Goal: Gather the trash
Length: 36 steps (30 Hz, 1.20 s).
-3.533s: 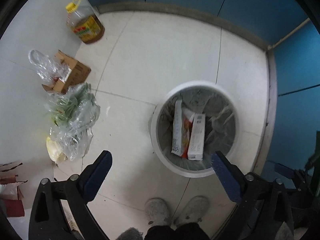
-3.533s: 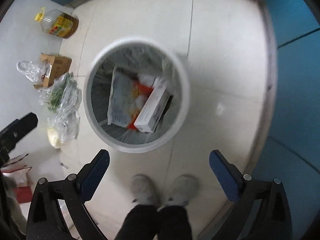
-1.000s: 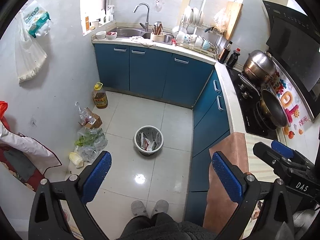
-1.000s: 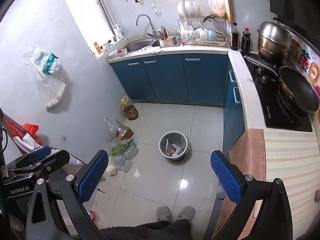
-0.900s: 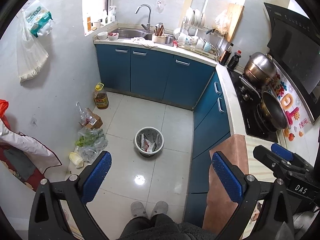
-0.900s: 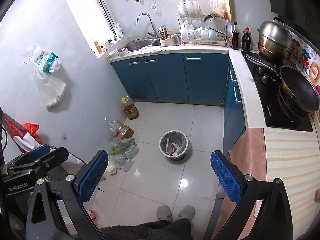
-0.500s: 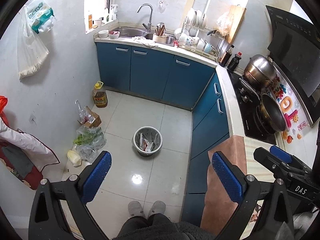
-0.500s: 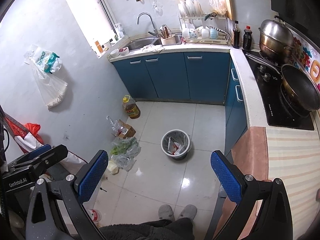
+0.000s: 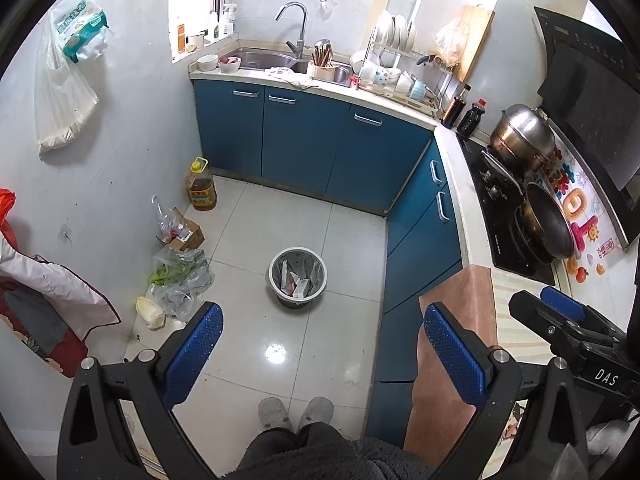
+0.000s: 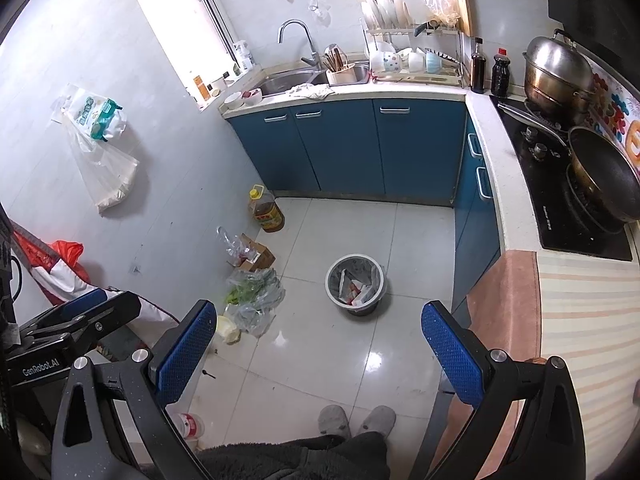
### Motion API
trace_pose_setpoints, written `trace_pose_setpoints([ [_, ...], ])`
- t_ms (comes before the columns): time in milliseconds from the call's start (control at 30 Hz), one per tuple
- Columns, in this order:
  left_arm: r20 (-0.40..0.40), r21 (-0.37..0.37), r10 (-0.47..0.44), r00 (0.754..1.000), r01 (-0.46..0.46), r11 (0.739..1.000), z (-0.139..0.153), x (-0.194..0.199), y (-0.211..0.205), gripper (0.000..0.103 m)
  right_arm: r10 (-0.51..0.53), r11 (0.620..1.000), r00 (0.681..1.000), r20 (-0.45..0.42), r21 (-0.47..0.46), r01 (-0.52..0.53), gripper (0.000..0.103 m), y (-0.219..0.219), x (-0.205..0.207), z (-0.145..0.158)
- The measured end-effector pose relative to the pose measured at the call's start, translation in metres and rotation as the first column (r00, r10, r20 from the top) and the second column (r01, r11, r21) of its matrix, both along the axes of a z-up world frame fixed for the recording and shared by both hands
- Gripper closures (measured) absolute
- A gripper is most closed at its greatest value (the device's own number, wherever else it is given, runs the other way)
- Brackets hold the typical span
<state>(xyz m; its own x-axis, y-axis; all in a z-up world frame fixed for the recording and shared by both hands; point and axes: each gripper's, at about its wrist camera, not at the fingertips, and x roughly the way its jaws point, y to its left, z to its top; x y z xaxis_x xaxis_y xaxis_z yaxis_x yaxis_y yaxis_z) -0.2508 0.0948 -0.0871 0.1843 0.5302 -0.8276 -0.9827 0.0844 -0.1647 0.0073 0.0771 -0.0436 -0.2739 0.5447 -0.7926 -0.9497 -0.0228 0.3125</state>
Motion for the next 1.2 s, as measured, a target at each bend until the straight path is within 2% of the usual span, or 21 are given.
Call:
trace_pose_setpoints([
  [400, -0.011, -0.001, -0.022, 1.0, 0.022, 1.0, -0.002, 0.003, 0.0, 0.0, 0.016, 1.0, 1.0, -0.01, -0.011, -0.016, 0.0, 0.001, 0.002, -0.002],
  [767, 0.04, -0.023, -0.054, 0.998, 0.055, 0.998, -0.008, -0.002, 0.0, 0.0, 0.012, 1.0, 1.0, -0.018, -0.024, -0.013, 0.0, -0.004, 0.003, -0.005],
  [1200, 0.049, -0.028, -0.069, 0.996, 0.07, 0.997, -0.008, -0.002, -0.003, 0.0, 0.012, 0.999, 1.0, -0.017, -0.031, -0.013, 0.0, -0.01, 0.003, -0.008],
])
